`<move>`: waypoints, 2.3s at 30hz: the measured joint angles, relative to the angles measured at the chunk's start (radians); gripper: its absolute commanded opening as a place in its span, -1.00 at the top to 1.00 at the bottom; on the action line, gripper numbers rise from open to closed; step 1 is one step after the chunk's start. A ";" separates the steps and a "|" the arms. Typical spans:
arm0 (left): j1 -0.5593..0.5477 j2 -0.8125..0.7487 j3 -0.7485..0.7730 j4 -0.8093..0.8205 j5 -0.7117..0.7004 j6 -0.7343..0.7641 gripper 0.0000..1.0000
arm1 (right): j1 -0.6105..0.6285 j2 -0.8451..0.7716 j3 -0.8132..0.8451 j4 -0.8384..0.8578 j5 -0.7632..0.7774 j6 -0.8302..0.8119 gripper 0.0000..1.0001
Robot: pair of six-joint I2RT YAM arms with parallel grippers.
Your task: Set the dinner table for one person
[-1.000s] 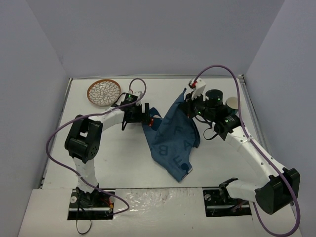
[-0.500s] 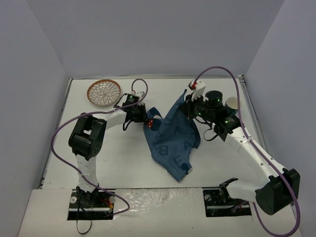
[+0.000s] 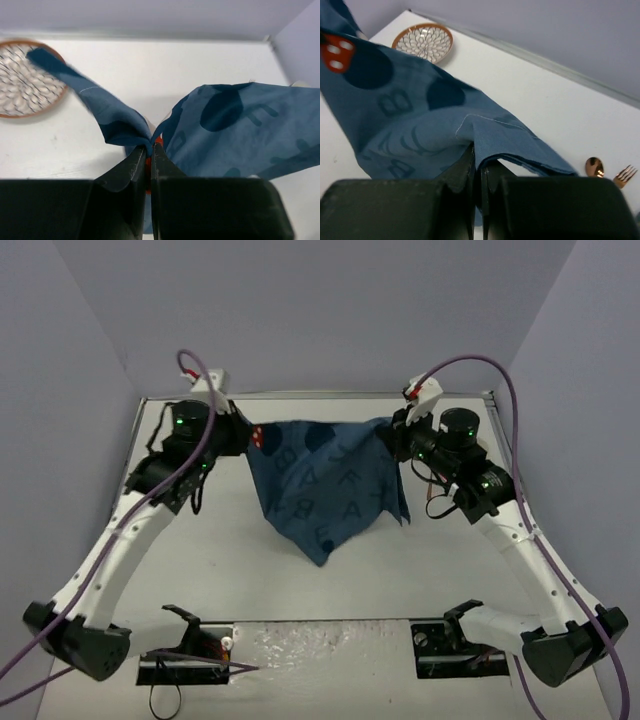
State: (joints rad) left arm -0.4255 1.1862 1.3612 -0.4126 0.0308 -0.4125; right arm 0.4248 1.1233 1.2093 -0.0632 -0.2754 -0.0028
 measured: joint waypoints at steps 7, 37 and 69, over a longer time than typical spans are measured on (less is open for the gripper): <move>-0.026 -0.385 0.029 -0.207 -0.105 -0.032 1.00 | 0.000 -0.137 0.076 -0.056 0.029 -0.029 1.00; 0.191 0.593 0.101 -0.152 -0.186 -0.166 -0.07 | -0.096 0.746 0.427 -0.092 0.182 -0.042 1.00; 0.203 0.563 -0.279 -0.028 -0.127 -0.245 -0.02 | -0.156 1.001 0.520 0.010 0.034 -0.130 1.00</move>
State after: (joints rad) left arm -0.2230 1.7493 1.0820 -0.4401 -0.0963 -0.6576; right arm 0.2687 2.1242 1.7289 -0.0529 -0.2415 -0.1326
